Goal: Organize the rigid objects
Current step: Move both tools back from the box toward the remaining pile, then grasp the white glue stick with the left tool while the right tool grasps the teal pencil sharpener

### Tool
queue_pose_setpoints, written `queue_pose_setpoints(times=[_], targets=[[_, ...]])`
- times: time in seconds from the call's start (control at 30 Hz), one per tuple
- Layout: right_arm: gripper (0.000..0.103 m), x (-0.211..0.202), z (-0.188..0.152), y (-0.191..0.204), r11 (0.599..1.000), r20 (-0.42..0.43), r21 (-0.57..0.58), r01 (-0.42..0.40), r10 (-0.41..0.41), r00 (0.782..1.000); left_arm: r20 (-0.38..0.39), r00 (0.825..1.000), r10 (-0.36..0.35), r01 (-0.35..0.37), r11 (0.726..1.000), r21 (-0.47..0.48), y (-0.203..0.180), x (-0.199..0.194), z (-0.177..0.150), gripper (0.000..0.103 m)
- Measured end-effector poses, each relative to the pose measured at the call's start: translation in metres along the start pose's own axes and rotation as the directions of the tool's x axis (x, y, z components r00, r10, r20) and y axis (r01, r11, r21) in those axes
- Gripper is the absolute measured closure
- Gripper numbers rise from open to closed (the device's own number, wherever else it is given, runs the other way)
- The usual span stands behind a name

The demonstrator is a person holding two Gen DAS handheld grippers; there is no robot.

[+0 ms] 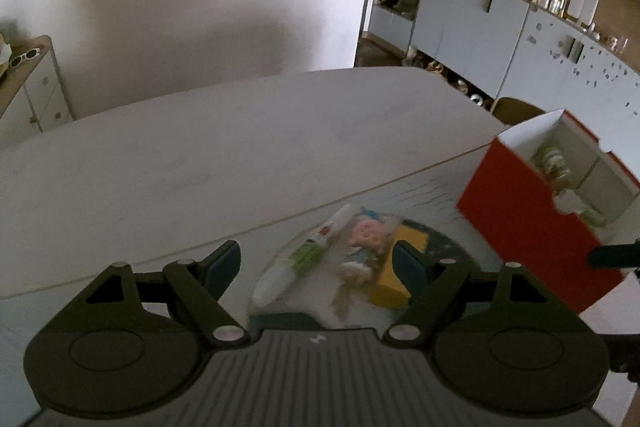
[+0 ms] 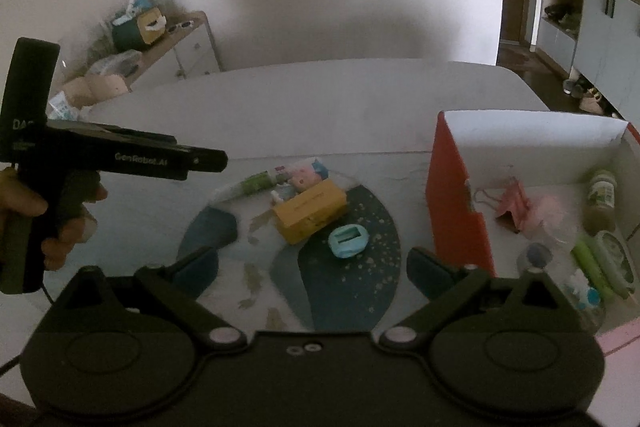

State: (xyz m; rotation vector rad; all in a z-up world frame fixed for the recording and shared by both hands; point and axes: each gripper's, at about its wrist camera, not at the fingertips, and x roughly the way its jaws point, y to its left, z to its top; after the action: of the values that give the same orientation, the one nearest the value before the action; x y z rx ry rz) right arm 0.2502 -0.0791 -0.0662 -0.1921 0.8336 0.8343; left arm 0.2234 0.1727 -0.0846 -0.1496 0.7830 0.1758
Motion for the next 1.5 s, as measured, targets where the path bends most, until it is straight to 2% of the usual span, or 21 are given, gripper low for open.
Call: queue_pose_setpoints(times=[0.13, 0.33, 0.57, 0.77, 0.8, 1.2, 1.3, 1.37, 1.43, 1.5], targets=[[0.008, 0.019, 0.001, -0.001, 1.0, -0.014, -0.004, 0.017, -0.017, 1.0, -0.017, 1.0, 0.025, -0.024, 1.0, 0.012, 0.009, 0.016, -0.003, 0.02], [0.021, 0.043, 0.002, -0.001, 0.998, -0.038, -0.028, 0.048, -0.049, 0.998, -0.038, 0.999, 0.021, -0.019, 0.998, 0.055, 0.011, 0.04, -0.004, 0.02], [0.029, 0.064, 0.003, -0.003, 0.996, -0.071, -0.038, 0.081, -0.083, 0.994, -0.051, 0.998, 0.039, -0.034, 0.996, 0.088, 0.015, 0.07, -0.002, 0.02], [0.034, 0.081, -0.002, -0.01, 0.994, -0.097, -0.03, 0.103, -0.105, 0.99, -0.083, 0.996, 0.024, -0.015, 0.995, 0.1, 0.019, 0.093, -0.004, 0.02], [0.038, 0.083, -0.002, -0.009, 0.994, -0.101, -0.035, 0.105, -0.108, 0.989, -0.087, 0.996, 0.02, -0.011, 0.995, 0.102, 0.019, 0.096, -0.004, 0.02], [0.053, 0.104, 0.0, -0.014, 0.994, -0.116, -0.026, 0.11, -0.112, 0.987, -0.09, 0.996, -0.009, 0.02, 0.993, 0.12, 0.024, 0.112, -0.004, 0.021], [0.055, 0.107, 0.001, -0.015, 0.994, -0.117, -0.024, 0.108, -0.11, 0.987, -0.08, 0.997, -0.013, 0.024, 0.991, 0.135, 0.023, 0.113, -0.002, 0.025], [0.055, 0.108, 0.001, -0.015, 0.994, -0.112, -0.027, 0.11, -0.112, 0.987, -0.069, 0.998, -0.015, 0.026, 0.987, 0.156, 0.02, 0.114, -0.003, 0.032], [0.058, 0.108, 0.001, -0.015, 0.993, -0.108, -0.031, 0.11, -0.113, 0.988, -0.06, 0.998, -0.03, 0.039, 0.985, 0.168, 0.017, 0.113, -0.002, 0.045], [0.062, 0.109, 0.002, -0.014, 0.993, -0.104, -0.035, 0.112, -0.115, 0.988, -0.054, 0.998, -0.037, 0.046, 0.983, 0.179, 0.014, 0.113, -0.002, 0.051]])
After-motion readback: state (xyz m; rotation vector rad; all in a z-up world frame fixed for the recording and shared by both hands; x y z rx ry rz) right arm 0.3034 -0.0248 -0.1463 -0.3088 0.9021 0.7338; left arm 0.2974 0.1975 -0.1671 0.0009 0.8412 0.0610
